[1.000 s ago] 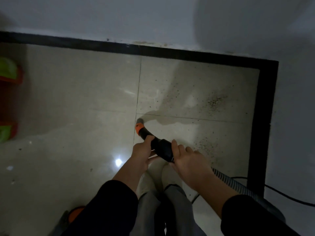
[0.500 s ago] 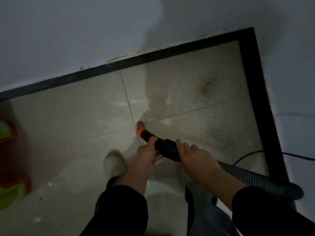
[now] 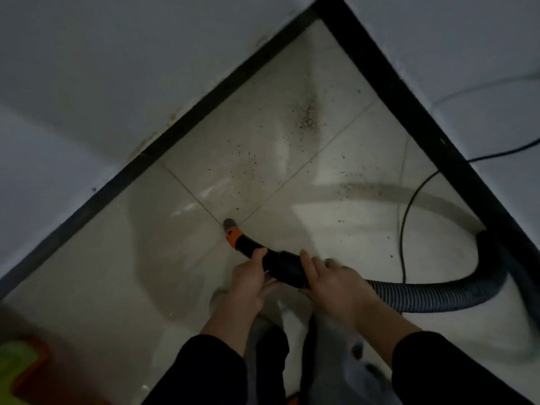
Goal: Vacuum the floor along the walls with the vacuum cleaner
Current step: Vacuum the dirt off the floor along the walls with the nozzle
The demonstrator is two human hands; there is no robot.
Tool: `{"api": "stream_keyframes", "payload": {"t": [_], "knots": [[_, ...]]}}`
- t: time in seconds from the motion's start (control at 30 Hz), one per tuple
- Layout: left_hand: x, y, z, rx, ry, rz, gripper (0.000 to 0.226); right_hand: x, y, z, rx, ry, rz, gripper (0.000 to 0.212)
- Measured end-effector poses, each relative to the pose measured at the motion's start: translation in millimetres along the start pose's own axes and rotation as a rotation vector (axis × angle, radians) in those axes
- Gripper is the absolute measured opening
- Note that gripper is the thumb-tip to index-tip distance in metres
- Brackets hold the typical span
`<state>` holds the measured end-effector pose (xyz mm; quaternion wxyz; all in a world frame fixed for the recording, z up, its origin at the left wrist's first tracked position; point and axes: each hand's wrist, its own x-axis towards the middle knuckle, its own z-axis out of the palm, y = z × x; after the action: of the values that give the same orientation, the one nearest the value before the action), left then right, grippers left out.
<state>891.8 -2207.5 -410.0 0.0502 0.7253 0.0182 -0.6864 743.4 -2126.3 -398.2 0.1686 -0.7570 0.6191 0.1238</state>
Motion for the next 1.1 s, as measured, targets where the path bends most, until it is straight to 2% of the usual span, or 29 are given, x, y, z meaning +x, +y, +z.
{"api": "stream_keyframes", "payload": {"t": [0.07,0.3,0.73,1.1], "knots": [[-1,0,-3,0.033,-0.006,-0.003,0.03,-4,-5,-2,-0.009,0.026,0.012,0.075],[-6,-3,-8,0.15,-0.025,-0.025,0.035,-23,-23,12,0.049,0.087,0.09,0.093],[-4,-15,-11,0.235,0.011,0.013,0.035,-36,-34,23,0.1,0.126,0.142,0.078],[1,12,-33,0.28,0.004,0.086,0.038,-10,-57,17,0.17,0.088,0.198,0.081]]}}
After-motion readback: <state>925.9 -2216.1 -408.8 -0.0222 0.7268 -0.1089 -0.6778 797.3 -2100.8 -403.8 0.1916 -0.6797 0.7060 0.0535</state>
